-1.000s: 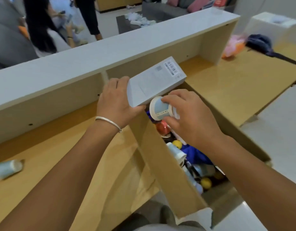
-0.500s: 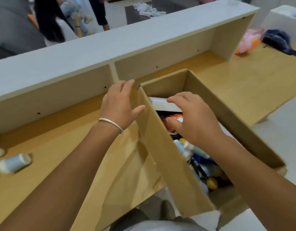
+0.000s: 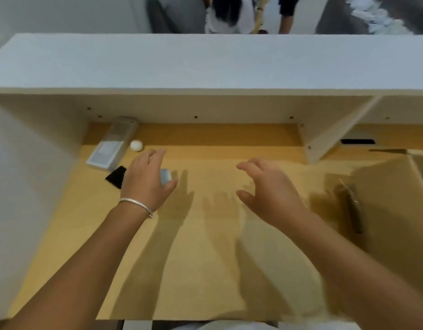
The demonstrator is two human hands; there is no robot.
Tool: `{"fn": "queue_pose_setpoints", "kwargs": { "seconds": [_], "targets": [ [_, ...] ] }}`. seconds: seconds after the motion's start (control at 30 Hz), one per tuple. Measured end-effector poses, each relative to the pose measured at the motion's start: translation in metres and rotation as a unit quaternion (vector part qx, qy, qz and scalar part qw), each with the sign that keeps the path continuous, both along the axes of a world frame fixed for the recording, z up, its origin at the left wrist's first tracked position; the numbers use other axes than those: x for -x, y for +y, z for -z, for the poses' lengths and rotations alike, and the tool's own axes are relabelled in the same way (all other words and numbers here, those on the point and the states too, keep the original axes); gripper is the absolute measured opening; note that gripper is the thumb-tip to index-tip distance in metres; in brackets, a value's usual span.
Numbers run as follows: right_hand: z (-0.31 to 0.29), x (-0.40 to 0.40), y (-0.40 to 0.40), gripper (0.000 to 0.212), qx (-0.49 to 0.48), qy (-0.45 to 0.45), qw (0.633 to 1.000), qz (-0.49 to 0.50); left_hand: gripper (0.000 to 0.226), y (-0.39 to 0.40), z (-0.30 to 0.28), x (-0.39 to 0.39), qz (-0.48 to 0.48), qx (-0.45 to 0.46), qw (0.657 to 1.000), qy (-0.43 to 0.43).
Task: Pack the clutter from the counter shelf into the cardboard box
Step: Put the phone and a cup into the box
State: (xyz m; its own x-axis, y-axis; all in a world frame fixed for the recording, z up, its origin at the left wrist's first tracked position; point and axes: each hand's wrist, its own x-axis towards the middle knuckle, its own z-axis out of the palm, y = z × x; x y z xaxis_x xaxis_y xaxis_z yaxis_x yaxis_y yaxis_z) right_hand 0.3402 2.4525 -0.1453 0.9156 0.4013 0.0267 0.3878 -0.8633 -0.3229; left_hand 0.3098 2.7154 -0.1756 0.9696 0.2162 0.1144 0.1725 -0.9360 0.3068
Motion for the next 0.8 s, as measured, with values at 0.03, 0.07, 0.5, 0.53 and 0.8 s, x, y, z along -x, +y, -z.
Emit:
{"fn": "queue_pose_setpoints", "kwargs": {
  "seconds": [0.03, 0.07, 0.5, 0.53, 0.8],
  "targets": [
    [0.01, -0.003, 0.021, 0.059, 0.004, 0.018, 1.0, -0.015, 0.074, 0.021, 0.007, 0.006, -0.019, 0.006, 1.0, 0.011],
    [0.02, -0.005, 0.041, 0.061, 0.009, 0.037, 0.999, -0.03, 0.075, 0.041, 0.014, 0.012, -0.038, 0.009, 0.999, 0.023],
    [0.103, -0.039, 0.202, 0.075, 0.056, 0.126, 0.981, -0.134, 0.074, 0.17, 0.1, 0.014, -0.116, 0.073, 0.984, 0.111],
    [0.107, -0.043, 0.21, 0.077, 0.058, 0.13, 0.98, -0.137, 0.073, 0.171, 0.105, 0.009, -0.119, 0.081, 0.982, 0.12],
    [0.132, -0.069, 0.24, 0.073, 0.09, 0.119, 0.978, -0.144, 0.066, 0.172, 0.126, -0.009, -0.145, 0.091, 0.98, 0.1]
  ]
}}
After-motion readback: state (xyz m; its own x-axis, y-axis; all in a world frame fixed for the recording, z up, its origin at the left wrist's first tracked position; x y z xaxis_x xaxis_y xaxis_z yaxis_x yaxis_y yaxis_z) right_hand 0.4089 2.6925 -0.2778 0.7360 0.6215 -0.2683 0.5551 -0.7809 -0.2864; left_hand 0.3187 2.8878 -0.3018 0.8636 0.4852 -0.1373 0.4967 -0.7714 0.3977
